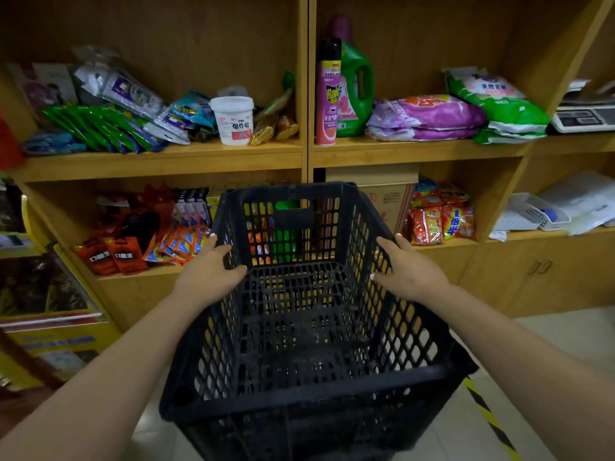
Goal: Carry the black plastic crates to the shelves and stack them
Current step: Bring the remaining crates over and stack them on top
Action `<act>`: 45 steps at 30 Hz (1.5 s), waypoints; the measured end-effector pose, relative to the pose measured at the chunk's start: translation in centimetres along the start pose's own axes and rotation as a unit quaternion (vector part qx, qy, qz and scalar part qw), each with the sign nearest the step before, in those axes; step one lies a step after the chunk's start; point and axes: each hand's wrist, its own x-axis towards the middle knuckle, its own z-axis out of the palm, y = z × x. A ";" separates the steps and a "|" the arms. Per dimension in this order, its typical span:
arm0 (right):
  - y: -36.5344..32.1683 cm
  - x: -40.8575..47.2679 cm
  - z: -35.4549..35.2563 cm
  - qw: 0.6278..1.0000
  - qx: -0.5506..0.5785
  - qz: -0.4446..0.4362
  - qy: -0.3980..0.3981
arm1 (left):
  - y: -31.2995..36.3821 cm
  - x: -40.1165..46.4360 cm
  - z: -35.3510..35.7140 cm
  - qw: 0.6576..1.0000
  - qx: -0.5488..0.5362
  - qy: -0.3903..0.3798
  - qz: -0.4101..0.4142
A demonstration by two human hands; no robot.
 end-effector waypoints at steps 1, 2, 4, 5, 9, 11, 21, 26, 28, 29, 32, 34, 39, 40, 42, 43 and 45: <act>0.0 -0.3 0.1 1.000 0.008 0.002 -0.005 | 0.0 0.0 0.0 1.000 -0.002 0.001 0.000; 0.0 -0.4 0.0 1.000 0.026 0.005 -0.003 | 0.1 0.1 0.0 1.000 -0.003 0.003 -0.001; 0.2 -0.2 -0.1 0.997 0.074 0.004 0.007 | 0.2 0.1 0.1 1.000 -0.008 0.011 -0.001; 0.4 0.0 -0.2 0.995 0.099 0.002 0.007 | 0.2 0.2 0.2 1.000 -0.011 0.015 0.001; 0.9 0.2 -0.4 0.983 0.183 0.012 0.007 | -0.1 0.5 0.3 0.998 -0.040 0.037 0.000; 1.0 0.3 -0.4 0.989 0.144 0.003 0.015 | 0.2 0.7 0.2 0.997 -0.058 0.047 0.002; 0.7 0.3 -0.6 0.984 0.178 0.016 0.012 | 0.4 0.8 0.1 0.997 -0.054 0.046 0.000; -0.1 0.5 -1.0 0.981 0.190 0.024 0.011 | -0.3 0.5 0.2 0.998 -0.052 0.044 0.008; -0.5 0.7 -1.4 0.981 0.193 0.018 0.025 | -0.6 0.6 0.2 0.998 -0.039 0.048 0.009; -0.5 0.8 -1.5 0.980 0.197 0.016 0.028 | -0.8 0.6 0.2 0.998 -0.039 0.050 0.008; -0.2 0.6 -1.2 0.985 0.171 0.027 0.028 | -0.7 0.7 0.4 0.997 -0.051 0.052 0.003; 0.1 0.2 -0.9 0.983 0.179 0.033 0.035 | -0.1 0.6 0.5 0.999 -0.015 0.041 0.009; -0.3 -0.2 -0.8 0.989 0.137 0.015 0.054 | 0.2 0.4 0.4 0.999 0.016 0.042 0.007; -0.4 -0.3 -0.8 0.991 0.121 0.013 0.059 | 0.2 0.4 0.4 0.999 0.018 0.040 0.006; -0.6 -0.5 -0.8 0.992 0.100 0.010 0.071 | 0.2 0.3 0.3 0.999 0.023 0.037 0.004; -0.6 -0.6 -0.8 0.992 0.096 0.010 0.079 | 0.2 0.3 0.3 0.999 0.023 0.040 0.003; -0.7 -1.0 -0.8 0.993 0.087 0.008 0.078 | 0.0 0.4 0.5 0.998 0.023 0.052 0.010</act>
